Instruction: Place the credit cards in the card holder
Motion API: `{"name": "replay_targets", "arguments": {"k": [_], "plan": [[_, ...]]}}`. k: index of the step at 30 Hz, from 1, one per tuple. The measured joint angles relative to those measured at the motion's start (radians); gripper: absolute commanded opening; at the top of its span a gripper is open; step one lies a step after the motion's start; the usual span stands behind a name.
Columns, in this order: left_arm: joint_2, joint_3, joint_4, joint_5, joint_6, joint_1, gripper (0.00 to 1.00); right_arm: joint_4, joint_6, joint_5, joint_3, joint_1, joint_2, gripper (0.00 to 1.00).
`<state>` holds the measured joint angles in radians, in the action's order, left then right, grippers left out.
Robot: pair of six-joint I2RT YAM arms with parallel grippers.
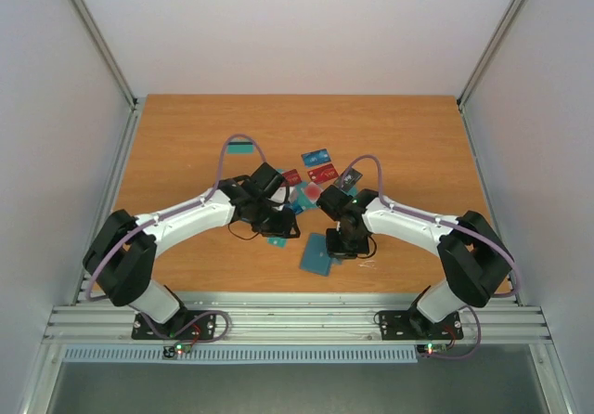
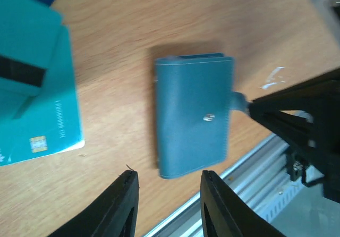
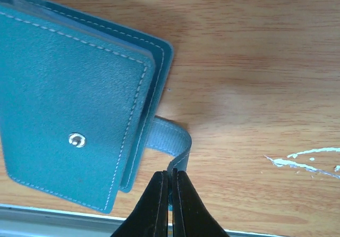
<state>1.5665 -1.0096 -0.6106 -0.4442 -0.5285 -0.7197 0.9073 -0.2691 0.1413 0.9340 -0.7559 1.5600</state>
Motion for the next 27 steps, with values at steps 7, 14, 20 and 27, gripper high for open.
{"name": "replay_targets", "arguments": {"k": [7, 14, 20, 27], "plan": [[-0.017, -0.039, -0.013, 0.016, 0.051, -0.063, 0.36, -0.027, 0.024, 0.008, -0.050, 0.034, -0.055, 0.20], [0.024, -0.119, -0.060, 0.132, 0.085, -0.192, 0.42, -0.033, 0.042, 0.010, -0.137, 0.084, -0.091, 0.27], [0.071, -0.170, -0.096, 0.283, 0.116, -0.313, 0.55, -0.040, 0.043, 0.053, -0.152, 0.113, -0.154, 0.34], [0.123, -0.176, -0.111, 0.421, 0.119, -0.406, 0.60, -0.074, 0.037, 0.198, -0.201, 0.223, -0.301, 0.34]]}}
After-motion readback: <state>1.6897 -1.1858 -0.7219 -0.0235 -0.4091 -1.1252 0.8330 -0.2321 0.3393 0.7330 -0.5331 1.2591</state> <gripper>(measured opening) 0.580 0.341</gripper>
